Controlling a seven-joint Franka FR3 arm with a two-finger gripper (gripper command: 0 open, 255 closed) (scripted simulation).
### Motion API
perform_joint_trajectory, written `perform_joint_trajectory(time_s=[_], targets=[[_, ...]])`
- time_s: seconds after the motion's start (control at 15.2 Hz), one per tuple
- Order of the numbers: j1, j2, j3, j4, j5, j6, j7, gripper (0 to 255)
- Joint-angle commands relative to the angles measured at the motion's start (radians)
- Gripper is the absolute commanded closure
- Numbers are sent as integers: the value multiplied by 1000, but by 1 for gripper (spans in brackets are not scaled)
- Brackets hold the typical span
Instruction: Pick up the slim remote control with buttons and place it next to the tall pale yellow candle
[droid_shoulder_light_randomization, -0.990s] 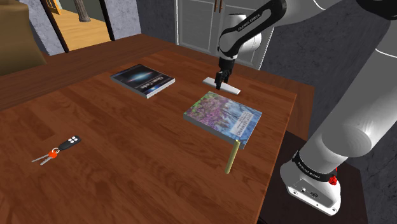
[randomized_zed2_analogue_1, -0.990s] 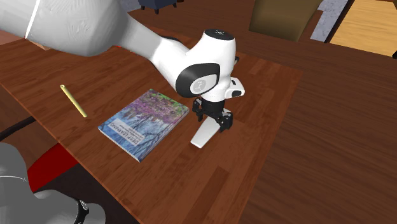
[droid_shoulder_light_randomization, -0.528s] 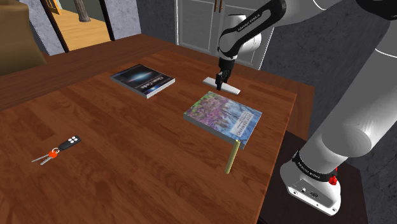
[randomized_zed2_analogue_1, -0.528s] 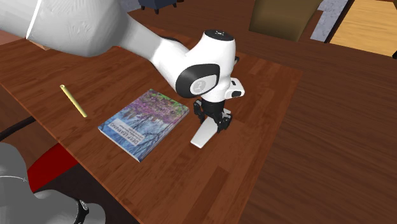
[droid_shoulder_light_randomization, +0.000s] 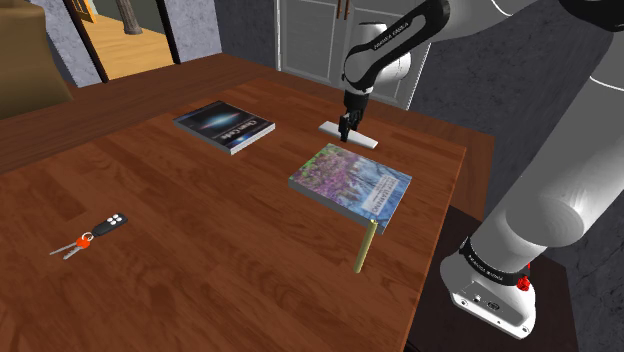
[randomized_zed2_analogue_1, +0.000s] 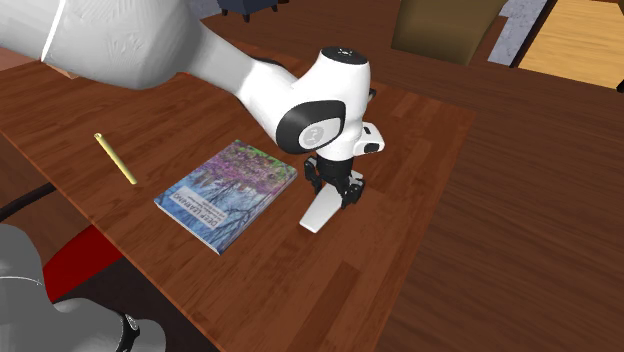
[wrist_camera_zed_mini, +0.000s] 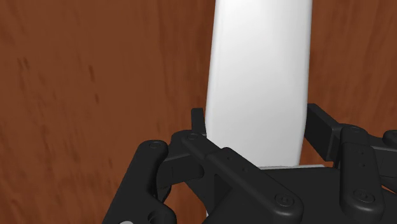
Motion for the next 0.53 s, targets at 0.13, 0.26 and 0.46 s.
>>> perform_joint_trajectory(time_s=[0.13, 0.26, 0.46], targets=[[0, -18, 0, 9, -4, -26, 3, 255], [1, -34, -1, 19, -7, -52, 5, 255], [1, -57, -1, 35, -12, -92, 9, 255]])
